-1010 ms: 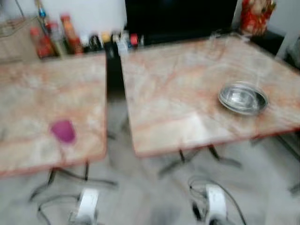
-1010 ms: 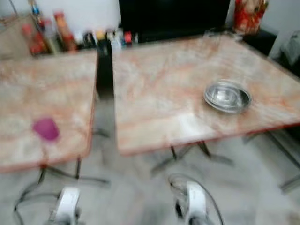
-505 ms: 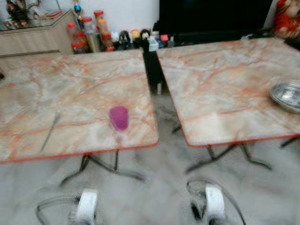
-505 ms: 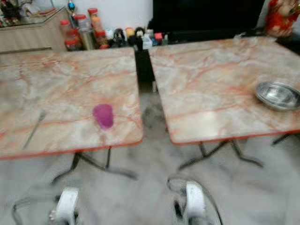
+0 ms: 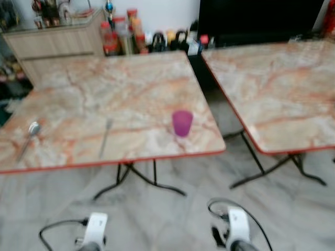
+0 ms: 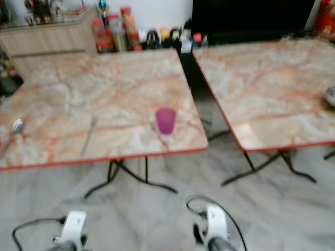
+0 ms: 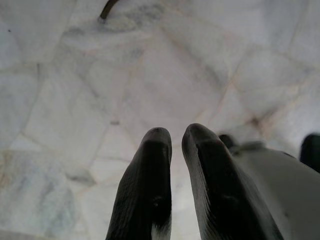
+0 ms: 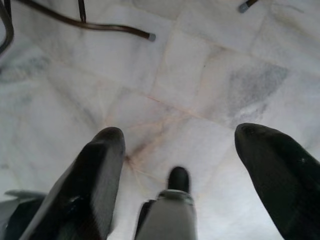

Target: Setting the table

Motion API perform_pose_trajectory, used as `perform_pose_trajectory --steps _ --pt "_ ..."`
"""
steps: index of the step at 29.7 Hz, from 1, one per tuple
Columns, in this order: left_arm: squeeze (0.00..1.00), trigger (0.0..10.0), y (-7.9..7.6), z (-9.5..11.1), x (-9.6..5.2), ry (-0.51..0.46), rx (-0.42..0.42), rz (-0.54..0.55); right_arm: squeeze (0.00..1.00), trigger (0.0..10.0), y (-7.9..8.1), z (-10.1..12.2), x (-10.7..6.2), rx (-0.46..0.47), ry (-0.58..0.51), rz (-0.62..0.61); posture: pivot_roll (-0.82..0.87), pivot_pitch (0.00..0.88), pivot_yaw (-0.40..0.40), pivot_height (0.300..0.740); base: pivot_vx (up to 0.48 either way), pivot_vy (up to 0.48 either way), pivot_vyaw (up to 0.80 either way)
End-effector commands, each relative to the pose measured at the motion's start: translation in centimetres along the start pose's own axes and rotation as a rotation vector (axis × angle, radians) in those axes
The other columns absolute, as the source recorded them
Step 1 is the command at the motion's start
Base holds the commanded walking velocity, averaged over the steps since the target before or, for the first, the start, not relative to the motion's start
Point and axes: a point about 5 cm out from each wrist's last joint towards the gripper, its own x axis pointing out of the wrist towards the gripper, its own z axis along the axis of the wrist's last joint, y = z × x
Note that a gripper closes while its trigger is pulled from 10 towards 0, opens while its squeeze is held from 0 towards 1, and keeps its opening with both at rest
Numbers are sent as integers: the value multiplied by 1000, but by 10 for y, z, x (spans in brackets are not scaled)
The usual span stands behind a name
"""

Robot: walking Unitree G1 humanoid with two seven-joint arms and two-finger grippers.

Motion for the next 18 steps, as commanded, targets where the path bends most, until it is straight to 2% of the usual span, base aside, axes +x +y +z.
perform_pose_trajectory --steps 1,18 --pt "0 10000 7 4 0 -10 -14 20 0 10000 7 5 1 19 -19 14 -33 0 25 740 0 390 0" --pt "0 10000 6 2 0 -7 -17 20 0 10000 6 6 1 21 -24 13 -28 0 20 740 0 379 0"
